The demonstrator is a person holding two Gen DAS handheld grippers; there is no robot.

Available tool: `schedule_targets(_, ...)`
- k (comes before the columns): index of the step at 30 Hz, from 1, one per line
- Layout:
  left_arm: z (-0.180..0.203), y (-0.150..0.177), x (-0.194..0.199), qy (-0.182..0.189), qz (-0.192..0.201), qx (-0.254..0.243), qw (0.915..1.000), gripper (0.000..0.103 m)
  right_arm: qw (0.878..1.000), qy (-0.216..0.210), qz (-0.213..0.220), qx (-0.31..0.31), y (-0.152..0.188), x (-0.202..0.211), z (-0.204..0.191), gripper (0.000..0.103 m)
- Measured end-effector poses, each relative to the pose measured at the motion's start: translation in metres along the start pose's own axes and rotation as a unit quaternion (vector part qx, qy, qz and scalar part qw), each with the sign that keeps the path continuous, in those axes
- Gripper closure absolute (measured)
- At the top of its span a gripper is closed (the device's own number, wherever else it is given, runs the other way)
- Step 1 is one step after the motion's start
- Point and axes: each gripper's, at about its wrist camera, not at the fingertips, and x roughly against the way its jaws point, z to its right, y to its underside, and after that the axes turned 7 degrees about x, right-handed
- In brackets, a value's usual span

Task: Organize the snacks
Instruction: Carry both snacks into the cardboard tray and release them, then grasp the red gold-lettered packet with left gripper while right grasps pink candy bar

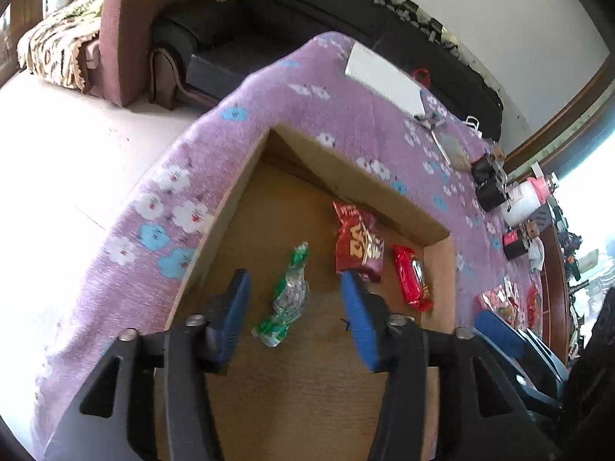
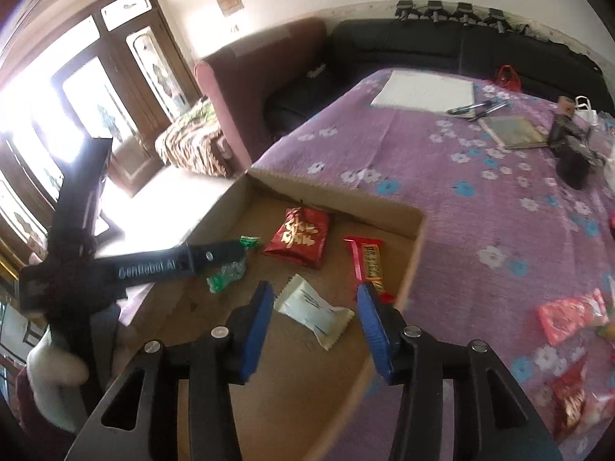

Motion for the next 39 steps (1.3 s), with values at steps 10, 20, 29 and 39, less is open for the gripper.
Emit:
schedule_targets(10,0.040,0.048,0.080,0.057,0.061,-0.038,0.9958,0.050,0.995,0.036,0.058,-0.072,0.049,0.100,0.090,0.049)
schedule_targets(20,0.095,0.142,0.096,0.144,0.035,-0.076,0.9860,0.043,0.972,0.113,0.046,-0.201,0.111,0.138,0.203,0.047)
schedule_targets(29,0.113,0.169,0.088,0.132,0.017,-0.084,0.9876,0.043,0.983,0.101,0.015,-0.151,0.098,0.094,0.195,0.047)
schedule_targets(39,0.117,0.175,0.095,0.116,0.030,-0.085,0.9892,0.043,0.993,-0.037,-0.043,-0.102,0.096,0.056,0.152,0.047)
